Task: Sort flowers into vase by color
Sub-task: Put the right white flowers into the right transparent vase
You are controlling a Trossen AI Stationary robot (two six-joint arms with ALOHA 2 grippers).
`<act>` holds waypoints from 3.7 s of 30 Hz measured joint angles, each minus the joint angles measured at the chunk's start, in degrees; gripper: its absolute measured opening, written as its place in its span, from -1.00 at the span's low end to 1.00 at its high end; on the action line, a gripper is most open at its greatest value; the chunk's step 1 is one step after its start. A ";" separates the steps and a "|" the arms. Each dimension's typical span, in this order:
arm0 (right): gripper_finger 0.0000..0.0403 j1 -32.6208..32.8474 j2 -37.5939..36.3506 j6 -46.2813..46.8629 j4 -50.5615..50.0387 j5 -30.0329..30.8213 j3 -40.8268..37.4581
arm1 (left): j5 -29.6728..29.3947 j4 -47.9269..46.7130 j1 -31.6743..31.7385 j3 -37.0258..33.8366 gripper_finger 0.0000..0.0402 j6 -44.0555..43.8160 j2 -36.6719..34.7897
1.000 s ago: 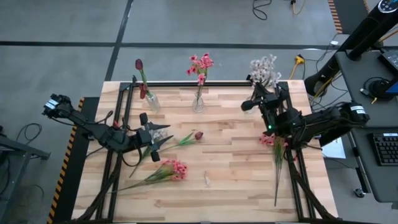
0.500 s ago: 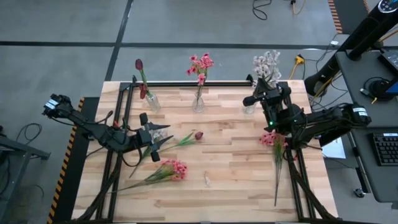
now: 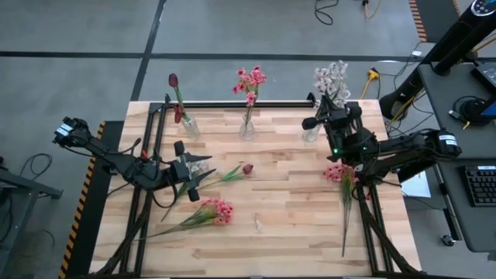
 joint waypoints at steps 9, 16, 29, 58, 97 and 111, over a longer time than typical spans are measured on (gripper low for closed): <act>-0.89 -1.14 1.19 0.00 -0.04 0.02 -0.02 | 0.00 -0.28 0.00 0.00 -0.13 -0.39 -0.17; -0.89 -1.50 1.19 -0.08 -0.39 0.00 -0.04 | -0.26 -0.46 0.00 0.00 -0.13 -0.39 -0.21; -0.89 -3.78 3.84 0.84 -1.64 -1.53 -0.15 | -2.40 -0.74 -0.02 0.00 -0.13 -0.63 -0.21; -0.89 -4.77 6.81 -1.13 -1.62 -3.63 -0.59 | -2.50 -0.85 0.00 0.00 -0.13 -0.63 -0.21; -0.89 -5.13 6.84 3.45 -1.64 -4.05 -3.77 | -2.45 -0.90 -0.01 0.00 -0.13 -0.64 -0.21; -0.89 -5.14 6.83 4.70 -1.64 -4.10 -4.71 | -2.34 -0.90 -0.02 0.00 -0.13 -0.63 -0.21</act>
